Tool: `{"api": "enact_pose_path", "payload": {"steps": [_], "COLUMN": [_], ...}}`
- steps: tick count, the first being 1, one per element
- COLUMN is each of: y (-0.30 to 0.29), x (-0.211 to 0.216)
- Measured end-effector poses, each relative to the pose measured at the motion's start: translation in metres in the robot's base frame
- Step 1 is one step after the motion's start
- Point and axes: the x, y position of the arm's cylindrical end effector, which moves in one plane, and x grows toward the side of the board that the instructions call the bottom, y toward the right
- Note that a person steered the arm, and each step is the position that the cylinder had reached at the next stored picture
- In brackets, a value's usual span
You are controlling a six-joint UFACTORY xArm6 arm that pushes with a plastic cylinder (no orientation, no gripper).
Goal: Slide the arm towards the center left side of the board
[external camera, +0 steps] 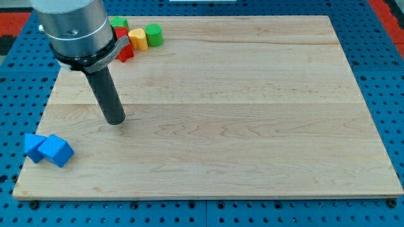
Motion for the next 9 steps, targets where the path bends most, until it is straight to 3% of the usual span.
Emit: {"api": "enact_pose_path", "payload": {"steps": [7,9], "y": [0.003,-0.017], "x": [-0.006,-0.040]}}
